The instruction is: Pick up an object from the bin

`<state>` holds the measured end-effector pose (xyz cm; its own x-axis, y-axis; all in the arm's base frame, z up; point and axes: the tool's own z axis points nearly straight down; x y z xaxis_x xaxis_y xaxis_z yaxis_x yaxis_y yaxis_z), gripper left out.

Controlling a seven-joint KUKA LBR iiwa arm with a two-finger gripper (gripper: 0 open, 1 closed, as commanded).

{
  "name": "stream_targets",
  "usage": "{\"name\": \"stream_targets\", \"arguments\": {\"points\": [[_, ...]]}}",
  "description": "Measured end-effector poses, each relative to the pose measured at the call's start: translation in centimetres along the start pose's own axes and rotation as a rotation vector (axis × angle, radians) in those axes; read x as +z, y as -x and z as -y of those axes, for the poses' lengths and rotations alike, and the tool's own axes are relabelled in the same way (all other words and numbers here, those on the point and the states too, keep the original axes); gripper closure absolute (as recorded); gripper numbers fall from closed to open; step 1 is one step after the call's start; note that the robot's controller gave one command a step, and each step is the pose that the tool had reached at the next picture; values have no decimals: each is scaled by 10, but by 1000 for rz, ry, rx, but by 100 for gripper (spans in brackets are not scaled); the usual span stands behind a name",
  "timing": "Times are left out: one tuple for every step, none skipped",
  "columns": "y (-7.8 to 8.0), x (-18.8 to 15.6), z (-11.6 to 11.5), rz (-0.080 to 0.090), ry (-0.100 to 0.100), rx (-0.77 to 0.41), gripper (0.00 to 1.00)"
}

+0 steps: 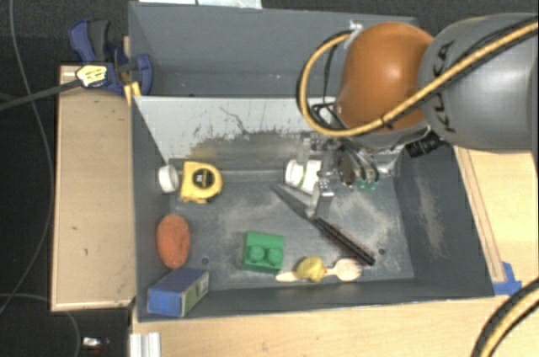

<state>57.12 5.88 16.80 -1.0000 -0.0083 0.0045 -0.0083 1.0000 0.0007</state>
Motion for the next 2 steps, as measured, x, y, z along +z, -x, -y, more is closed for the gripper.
{"name": "stream_targets", "arguments": {"points": [[2,-4,0,7,1,2,0],[-27,54,19,12,0,-60,0]]}}
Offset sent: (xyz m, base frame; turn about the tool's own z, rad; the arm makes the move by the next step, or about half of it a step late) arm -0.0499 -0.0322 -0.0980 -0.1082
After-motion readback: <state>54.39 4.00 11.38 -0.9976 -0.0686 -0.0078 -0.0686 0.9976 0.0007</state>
